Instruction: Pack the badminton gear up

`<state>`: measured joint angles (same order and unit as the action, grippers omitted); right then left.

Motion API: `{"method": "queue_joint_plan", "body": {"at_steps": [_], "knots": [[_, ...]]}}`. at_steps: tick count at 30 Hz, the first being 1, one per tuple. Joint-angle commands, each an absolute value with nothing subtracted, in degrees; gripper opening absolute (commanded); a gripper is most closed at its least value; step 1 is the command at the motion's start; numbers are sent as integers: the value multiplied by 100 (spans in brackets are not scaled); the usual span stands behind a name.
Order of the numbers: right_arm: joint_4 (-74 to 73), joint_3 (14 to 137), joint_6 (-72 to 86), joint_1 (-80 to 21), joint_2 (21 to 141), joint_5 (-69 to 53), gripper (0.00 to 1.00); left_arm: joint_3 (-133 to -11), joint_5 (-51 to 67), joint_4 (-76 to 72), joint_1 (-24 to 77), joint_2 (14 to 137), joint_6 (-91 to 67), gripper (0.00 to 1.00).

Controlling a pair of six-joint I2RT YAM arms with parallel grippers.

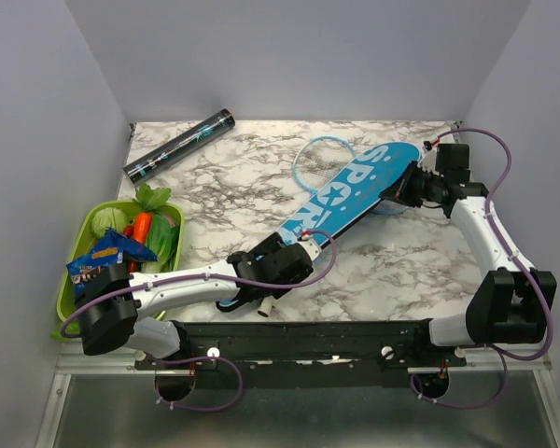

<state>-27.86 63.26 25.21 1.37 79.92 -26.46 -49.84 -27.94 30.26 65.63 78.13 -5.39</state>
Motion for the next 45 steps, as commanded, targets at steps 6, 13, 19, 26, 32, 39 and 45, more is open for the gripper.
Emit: {"method": "queue_joint_plan", "body": {"at_steps": [6, 13, 19, 26, 32, 39, 45], "knots": [[-2593, 6302, 2408, 167, 7822, -3015, 1, -5194, -3691, 2866, 6548, 7831, -264, 53], [-2566, 6311, 2373, 167, 7884, -3111, 1, -5150, -3850, 2777, 6530, 7963, -35, 34], [-2531, 6293, 2373, 167, 7910, -3190, 1, -5054, -3902, 2602, 6478, 8182, 114, 57], [-2531, 6319, 2355, 167, 7919, -3191, 1, -5062, -3718, 2540, 6241, 8271, 246, 53], [-2522, 6407, 2355, 167, 8068, -3252, 1, -5115, -3420, 2680, 5942, 8174, 229, 0], [-2329, 6933, 2479, 167, 8656, -3542, 16, -5440, -2507, 3049, 5151, 8095, -316, 0], [-2777, 7436, 2443, 167, 8833, -3437, 49, -5704, -1794, 3067, 4229, 7946, -947, 0]]}}
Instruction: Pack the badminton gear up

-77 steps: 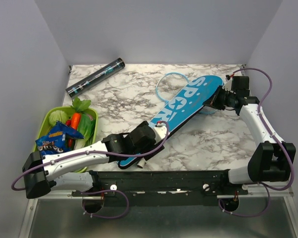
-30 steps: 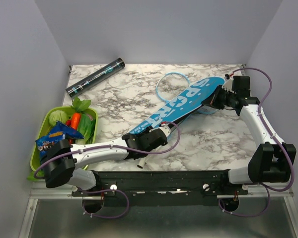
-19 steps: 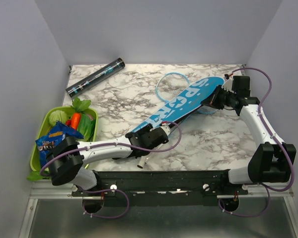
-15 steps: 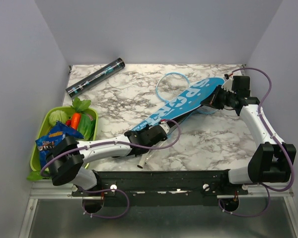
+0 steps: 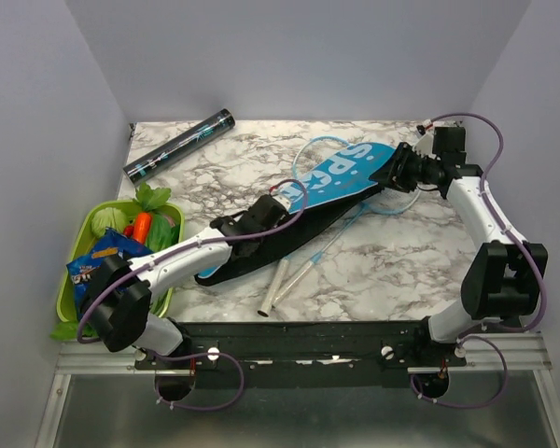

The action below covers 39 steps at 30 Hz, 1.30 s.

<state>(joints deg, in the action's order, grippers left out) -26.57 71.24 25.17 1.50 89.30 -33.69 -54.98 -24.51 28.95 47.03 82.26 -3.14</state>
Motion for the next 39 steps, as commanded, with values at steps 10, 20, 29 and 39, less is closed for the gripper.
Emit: {"method": "queue_joint_plan", "body": {"at_steps": [10, 20, 29, 39], "knots": [[-2936, 6769, 2303, 79, 7902, -3234, 62, -6003, -748, 2734, 2585, 7691, -2221, 0], [-2963, 6627, 2555, -1221, 8322, -2495, 60, -6082, -773, 2312, 2031, 7734, -3269, 0], [-2347, 6749, 3874, -2135, 9297, -1602, 58, -5907, -229, 2092, 1978, 7796, -3314, 0], [-2250, 7496, 4913, -2751, 10652, -888, 58, -5484, 130, 1784, 1978, 7594, -3252, 0]]}}
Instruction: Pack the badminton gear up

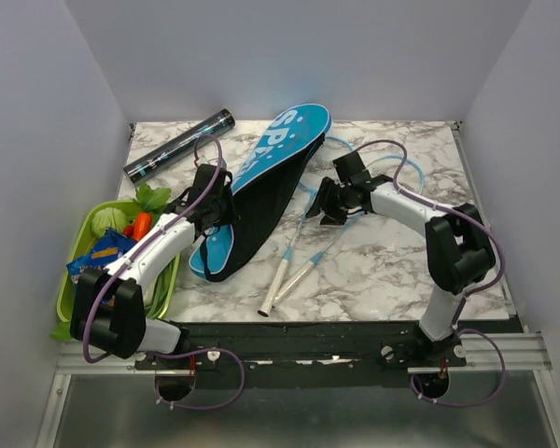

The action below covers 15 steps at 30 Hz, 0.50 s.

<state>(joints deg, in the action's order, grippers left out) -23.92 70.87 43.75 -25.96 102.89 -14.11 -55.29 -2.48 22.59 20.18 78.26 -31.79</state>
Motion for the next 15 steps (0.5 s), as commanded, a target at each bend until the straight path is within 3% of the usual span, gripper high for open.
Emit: {"method": "queue_joint_plan", "body": {"at_steps": [1, 8, 15], "knots": [[-2285, 7619, 4965, -2838, 10731, -827, 58, -5476, 141, 1784, 1978, 7594, -3252, 0], [-2794, 8383, 5282, -3120, 11548, -414, 58, -5265, 114, 1626, 1978, 7480, -3331, 0], [-3129, 8675, 5502, -3243, 12014, -176, 50, -5247, 219, 1652, 1978, 7383, -3322, 0]]}}
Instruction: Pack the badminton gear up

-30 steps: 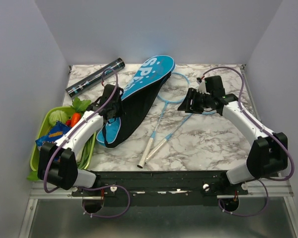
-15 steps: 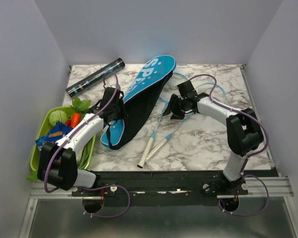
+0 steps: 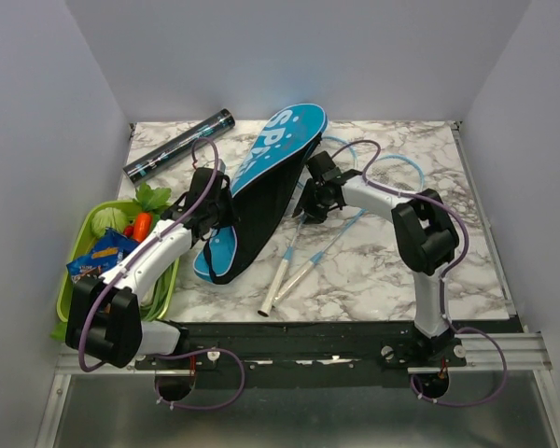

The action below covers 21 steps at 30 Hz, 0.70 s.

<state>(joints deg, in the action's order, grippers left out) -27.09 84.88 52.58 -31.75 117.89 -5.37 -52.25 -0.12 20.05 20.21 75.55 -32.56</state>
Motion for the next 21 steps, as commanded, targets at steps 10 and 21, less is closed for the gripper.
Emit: {"method": "queue_joint_plan", "body": {"at_steps": [10, 21], "knots": [[-3252, 8271, 5502, -3243, 11752, 210, 1, -5247, 281, 1696, 1978, 7374, -3226, 0], [-3410, 6716, 4325, -2927, 9502, 563, 1, -5168, 563, 1521, 2337, 7629, -3515, 0]]}}
